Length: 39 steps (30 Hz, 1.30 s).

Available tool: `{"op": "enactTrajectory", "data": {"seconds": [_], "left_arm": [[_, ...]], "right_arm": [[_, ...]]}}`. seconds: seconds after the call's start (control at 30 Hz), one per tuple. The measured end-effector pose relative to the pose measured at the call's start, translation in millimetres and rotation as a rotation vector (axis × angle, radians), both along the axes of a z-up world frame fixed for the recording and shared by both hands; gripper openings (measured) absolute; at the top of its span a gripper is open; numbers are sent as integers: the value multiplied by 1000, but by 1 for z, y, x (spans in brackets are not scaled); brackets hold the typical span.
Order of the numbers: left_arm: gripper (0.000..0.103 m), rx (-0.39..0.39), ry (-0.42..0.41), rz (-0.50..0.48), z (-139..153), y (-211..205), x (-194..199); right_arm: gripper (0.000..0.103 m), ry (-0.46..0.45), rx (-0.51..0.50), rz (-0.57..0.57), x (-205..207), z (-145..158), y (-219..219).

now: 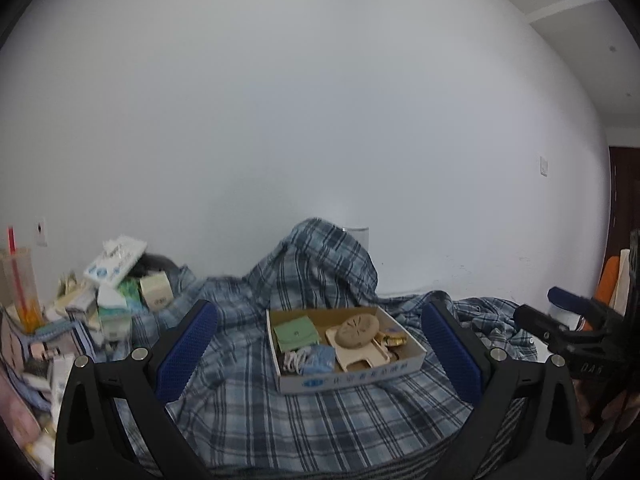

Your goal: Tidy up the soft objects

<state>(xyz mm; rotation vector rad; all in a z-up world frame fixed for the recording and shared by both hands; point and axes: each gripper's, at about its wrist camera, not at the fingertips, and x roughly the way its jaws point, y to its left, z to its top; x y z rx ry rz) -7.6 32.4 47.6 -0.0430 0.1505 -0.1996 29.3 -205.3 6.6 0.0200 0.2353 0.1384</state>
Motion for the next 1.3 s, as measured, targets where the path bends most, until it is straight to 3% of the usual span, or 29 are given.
{"op": "enactTrajectory", "data": {"seconds": [0.47,0.73,1.0,1.3], "left_arm": [[103,35,0,16,-43,-7,-2],[103,18,23,26,-50,-3,2],[103,73,13,23,-52,-14,1],[103,26,38,21,-52,-6,5]], "right_arm": [[103,3,-15,9,-1,-37,5],[103,8,2,0,-1,-39,0],[103,9,9,-5,-2,-39,-1],[103,13,7,-4,-2,-40,0]]}}
